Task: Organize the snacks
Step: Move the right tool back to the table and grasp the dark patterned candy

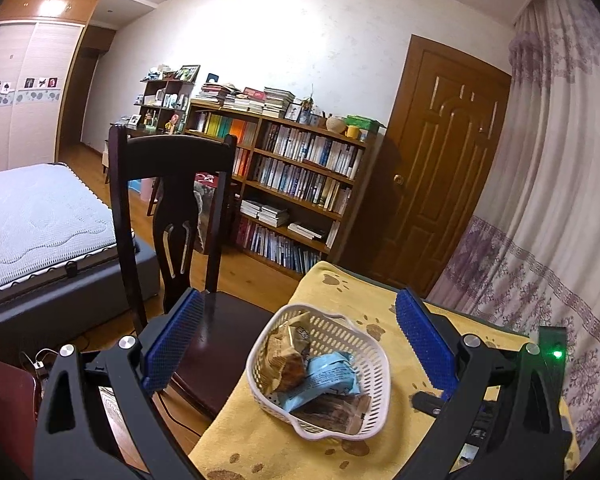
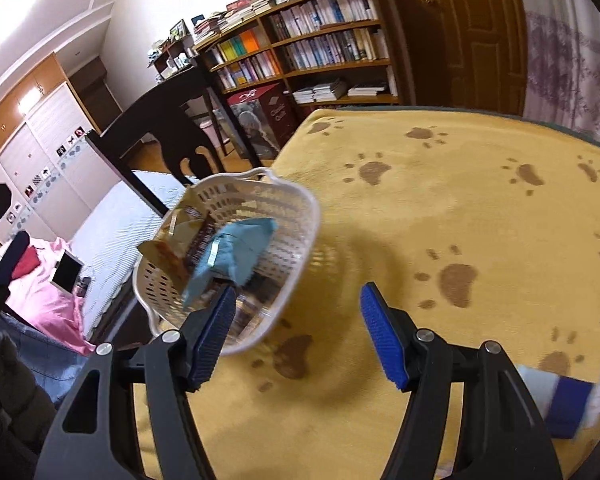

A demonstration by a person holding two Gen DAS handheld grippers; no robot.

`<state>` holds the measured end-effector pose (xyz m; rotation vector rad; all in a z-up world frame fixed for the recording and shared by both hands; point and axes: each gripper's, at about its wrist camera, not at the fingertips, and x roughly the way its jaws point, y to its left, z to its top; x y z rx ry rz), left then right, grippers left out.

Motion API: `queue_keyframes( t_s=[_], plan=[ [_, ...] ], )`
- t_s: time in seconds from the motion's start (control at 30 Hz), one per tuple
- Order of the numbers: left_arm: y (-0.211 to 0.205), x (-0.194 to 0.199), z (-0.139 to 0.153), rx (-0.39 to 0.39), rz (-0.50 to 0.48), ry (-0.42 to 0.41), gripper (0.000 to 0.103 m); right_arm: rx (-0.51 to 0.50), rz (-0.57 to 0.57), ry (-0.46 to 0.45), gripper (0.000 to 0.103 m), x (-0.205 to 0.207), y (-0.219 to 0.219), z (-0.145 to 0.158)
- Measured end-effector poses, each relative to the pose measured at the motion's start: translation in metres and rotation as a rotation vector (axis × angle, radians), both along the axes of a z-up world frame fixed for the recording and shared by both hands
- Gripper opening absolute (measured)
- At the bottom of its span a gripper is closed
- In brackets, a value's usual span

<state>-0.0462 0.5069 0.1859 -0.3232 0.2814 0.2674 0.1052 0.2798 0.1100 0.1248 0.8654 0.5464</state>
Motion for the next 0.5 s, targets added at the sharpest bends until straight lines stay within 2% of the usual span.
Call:
queue_keyframes(
  t_s=[0.5],
  plan=[
    [-0.047, 0.011, -0.003, 0.069, -0.086, 0.034, 0.099, -0.086, -0.179, -0.15, 0.065, -0.036, -0.14, 0.025]
  ],
)
